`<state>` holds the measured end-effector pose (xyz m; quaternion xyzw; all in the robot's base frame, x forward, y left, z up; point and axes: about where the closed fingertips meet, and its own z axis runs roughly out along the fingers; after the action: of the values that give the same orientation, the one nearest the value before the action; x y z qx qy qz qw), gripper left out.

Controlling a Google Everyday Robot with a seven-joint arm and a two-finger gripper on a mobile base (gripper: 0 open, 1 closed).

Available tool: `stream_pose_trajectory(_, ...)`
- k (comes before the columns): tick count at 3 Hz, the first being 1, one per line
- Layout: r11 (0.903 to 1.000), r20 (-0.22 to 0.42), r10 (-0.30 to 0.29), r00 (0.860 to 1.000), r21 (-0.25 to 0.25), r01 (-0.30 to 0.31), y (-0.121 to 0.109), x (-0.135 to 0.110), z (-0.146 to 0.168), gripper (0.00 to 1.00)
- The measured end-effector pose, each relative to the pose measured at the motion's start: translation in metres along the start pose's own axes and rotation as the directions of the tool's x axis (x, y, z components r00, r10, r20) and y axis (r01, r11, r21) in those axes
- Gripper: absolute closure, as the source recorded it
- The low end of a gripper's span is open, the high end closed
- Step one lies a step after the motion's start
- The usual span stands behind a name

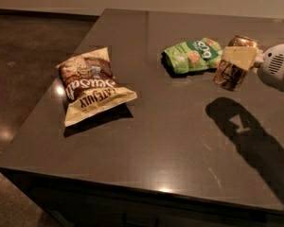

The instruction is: Place orange can upright

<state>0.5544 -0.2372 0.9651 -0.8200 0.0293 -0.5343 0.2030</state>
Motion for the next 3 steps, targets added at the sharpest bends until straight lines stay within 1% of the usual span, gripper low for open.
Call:
stream_pose_trajectory(1, 1.0, 0.001, 0.001, 1.0, -0.001, -0.001, 0.0, 0.0, 0.0, 1.0)
stream_pose_trajectory(2, 0.9993, -0.004, -0.036, 0.999, 0.011, 0.036, -0.002, -0.003, -0.001, 1.0)
stream_pose_trajectory(3, 0.9871, -0.025, -0.144, 0.989, 0.067, 0.145, -0.005, -0.016, -0.008, 1.0)
